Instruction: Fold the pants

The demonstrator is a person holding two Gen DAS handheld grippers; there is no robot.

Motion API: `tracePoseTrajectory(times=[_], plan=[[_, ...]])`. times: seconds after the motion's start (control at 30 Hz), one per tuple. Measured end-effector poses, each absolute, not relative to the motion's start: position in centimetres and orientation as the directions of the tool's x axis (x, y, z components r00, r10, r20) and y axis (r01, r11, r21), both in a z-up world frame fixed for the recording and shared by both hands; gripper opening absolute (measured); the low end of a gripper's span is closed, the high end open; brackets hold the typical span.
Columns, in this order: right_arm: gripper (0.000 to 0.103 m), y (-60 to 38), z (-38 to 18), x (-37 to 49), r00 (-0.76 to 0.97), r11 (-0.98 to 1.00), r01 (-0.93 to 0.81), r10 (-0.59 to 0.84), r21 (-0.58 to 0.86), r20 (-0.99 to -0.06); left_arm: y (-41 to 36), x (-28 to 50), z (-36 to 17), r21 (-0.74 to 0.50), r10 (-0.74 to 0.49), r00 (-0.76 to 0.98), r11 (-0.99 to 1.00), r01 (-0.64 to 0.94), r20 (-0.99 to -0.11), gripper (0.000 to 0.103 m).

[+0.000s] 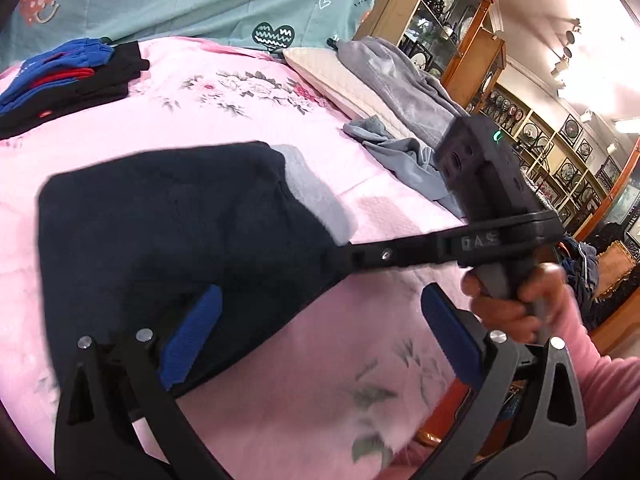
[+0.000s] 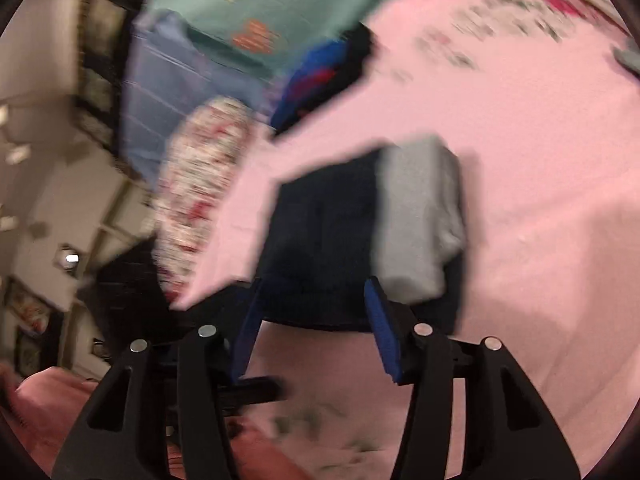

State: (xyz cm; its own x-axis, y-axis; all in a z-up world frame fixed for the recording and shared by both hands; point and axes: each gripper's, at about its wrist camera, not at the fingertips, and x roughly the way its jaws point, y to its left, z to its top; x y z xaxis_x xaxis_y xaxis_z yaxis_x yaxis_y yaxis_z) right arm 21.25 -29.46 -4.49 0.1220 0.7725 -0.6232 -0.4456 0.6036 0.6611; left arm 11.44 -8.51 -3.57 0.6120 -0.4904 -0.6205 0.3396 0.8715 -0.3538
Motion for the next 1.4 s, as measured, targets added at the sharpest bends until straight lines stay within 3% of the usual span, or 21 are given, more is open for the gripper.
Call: tracePoseTrajectory(times=[0.03, 0.1, 0.17, 0.27, 0.47, 0.67, 0.8, 0.93, 1.4], plan=[[0.045, -29.5, -6.2, 21.7, 0.103, 0.649, -0.4, 0.733, 0.647, -0.672, -7.6, 11.1, -3.2, -0.35, -0.48, 0.622, 0.877, 0.329, -0.619, 0.101], [0.044, -31.0, -6.4, 21.7, 0.096, 0.606, -0.374, 0.778, 0.702, -0.621, -4.7, 10.2, -2.4, -0.337, -0.429, 0.663, 0.901, 0.271, -0.614, 0.101], [0.048, -31.7, -5.5, 21.1, 0.116, 0.621, -0.379, 0.768, 0.686, -0.63, -2.0, 9.8, -2.1, -0.325, -0.362, 0.693, 0.926, 0.19, -0.624, 0.101], [0.056, -30.8, -3.3, 18.9, 0.226, 0.694, -0.475, 0.691, 0.541, -0.687, 2.0, 9.4, -2.2, -0.304, -0.244, 0.719, 0.952, 0.048, -0.651, 0.101], [0.056, -27.1, -2.4, 15.6, 0.202, 0.601, -0.603, 0.751, 0.524, -0.629, 6.4, 8.8, -2.5, -0.288, -0.116, 0.709, 0.949, -0.128, -0.695, 0.101], [0.064, -21.3, -1.5, 10.8, 0.261, 0.541, -0.796, 0.711, 0.271, -0.653, 8.2, 8.8, -3.4, -0.349, -0.145, 0.673, 0.92, -0.179, -0.725, 0.101], [0.064, -16.3, -2.0, 6.8, 0.367, 0.458, -0.888, 0.64, -0.048, -0.675, 8.5, 8.9, -3.9, -0.36, -0.159, 0.653, 0.915, -0.184, -0.74, 0.101], [0.065, -12.2, -3.5, 4.3, 0.496, 0.345, -0.868, 0.562, -0.358, -0.661, 9.1, 8.2, -4.2, -0.379, -0.169, 0.652, 0.904, -0.196, -0.739, 0.101], [0.065, -7.2, -6.8, 5.4, 0.594, 0.165, -0.791, 0.433, -0.589, -0.678, 12.1, 6.5, -5.0, -0.436, -0.198, 0.662, 0.874, -0.216, -0.723, 0.101]])
